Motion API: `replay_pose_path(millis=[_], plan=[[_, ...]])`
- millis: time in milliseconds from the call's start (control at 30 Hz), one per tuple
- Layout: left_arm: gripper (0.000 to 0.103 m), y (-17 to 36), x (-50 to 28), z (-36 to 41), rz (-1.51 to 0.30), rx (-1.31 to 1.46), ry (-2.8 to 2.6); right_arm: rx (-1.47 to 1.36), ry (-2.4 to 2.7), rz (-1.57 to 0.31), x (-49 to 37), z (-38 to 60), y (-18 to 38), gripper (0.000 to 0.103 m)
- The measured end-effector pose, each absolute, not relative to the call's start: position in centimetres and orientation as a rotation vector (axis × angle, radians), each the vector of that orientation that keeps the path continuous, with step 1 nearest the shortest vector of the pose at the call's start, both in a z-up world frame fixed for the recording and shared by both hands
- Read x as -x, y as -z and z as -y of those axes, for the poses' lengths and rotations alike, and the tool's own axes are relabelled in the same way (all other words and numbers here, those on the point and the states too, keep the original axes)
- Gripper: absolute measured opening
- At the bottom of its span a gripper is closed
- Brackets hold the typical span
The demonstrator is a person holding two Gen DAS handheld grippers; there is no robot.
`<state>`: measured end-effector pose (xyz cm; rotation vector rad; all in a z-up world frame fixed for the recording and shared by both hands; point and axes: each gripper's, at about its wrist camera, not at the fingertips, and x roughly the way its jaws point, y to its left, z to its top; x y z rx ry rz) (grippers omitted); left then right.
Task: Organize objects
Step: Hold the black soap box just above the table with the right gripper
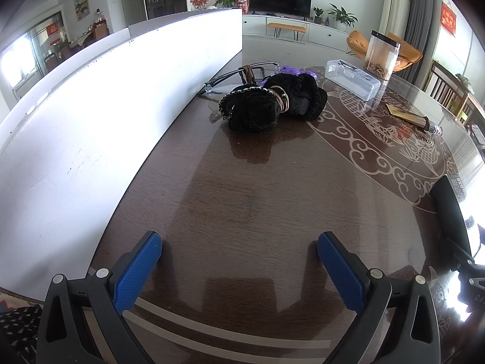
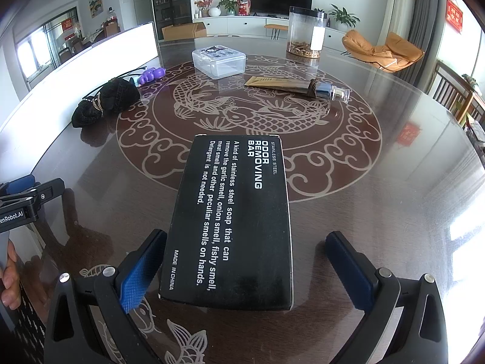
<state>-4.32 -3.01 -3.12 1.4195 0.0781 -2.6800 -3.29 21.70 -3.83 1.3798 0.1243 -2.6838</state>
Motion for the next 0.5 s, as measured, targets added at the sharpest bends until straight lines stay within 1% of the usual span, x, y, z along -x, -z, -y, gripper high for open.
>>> replay_pose_path(millis=[500], plan=[[0.103, 3.14, 4.29, 3.02, -0.078, -1.419, 2.680, -1.376, 2.690, -0.137, 3.45, -21.74, 3.78, 0.103]])
